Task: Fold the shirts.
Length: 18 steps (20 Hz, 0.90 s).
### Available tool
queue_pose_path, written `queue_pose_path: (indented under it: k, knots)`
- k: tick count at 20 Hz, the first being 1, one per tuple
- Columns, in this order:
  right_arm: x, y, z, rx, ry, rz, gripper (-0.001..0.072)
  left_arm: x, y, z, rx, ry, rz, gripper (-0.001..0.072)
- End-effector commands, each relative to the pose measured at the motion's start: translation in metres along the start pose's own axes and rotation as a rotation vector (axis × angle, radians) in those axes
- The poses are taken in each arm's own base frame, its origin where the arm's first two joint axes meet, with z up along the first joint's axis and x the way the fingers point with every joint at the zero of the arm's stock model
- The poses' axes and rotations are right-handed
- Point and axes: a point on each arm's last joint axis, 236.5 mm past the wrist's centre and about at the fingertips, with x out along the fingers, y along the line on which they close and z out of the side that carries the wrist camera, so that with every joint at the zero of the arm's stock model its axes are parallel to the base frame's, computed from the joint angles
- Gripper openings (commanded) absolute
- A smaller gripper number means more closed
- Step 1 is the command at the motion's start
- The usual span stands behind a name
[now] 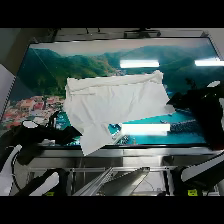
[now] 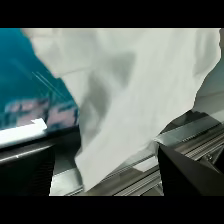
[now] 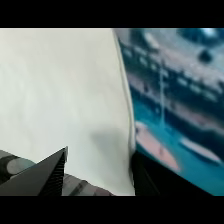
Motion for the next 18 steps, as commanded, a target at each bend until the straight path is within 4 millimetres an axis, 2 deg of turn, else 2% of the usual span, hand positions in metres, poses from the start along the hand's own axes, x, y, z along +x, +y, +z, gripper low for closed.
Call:
queue_pose_path:
  k: [1,4,7,8,9,10,13,14,18]
  knots:
    - [0.010,0.015,0.001,-0.028,0.012,0.036,0.0501,0.018,0.004,0.004,-0.017,-0.006,0.000,0.0697]
    - [0.019,0.025,0.000,-0.052,0.030,0.035,0.0501,0.037,0.004,0.019,-0.007,-0.017,0.020,0.0697]
    - [0.021,0.028,0.000,-0.062,0.031,0.038,0.0500,0.049,-0.027,0.035,0.031,-0.007,-0.059,0.0687]
    - [0.021,0.028,-0.001,-0.062,0.036,0.040,0.0490,0.050,-0.034,0.036,0.054,0.012,-0.064,0.0544]
    - [0.021,0.028,-0.002,-0.061,0.039,0.042,0.0383,0.051,-0.042,0.037,0.080,0.032,-0.070,0.0260]
    - [0.020,0.029,-0.004,-0.060,0.047,0.046,0.0263,0.050,-0.049,0.037,0.101,0.047,-0.079,0.0026]
    - [0.015,0.030,-0.014,-0.069,0.083,0.072,0.0178,0.043,-0.070,0.039,0.162,0.073,-0.104,0.0004]
    - [0.012,0.031,-0.018,-0.066,0.098,0.083,0.0018,0.039,-0.075,0.040,0.175,0.081,-0.114,0.0004]
    - [-0.005,0.034,-0.032,-0.036,0.120,0.105,0.0016,0.013,-0.078,0.046,0.174,0.029,-0.139,0.0005]
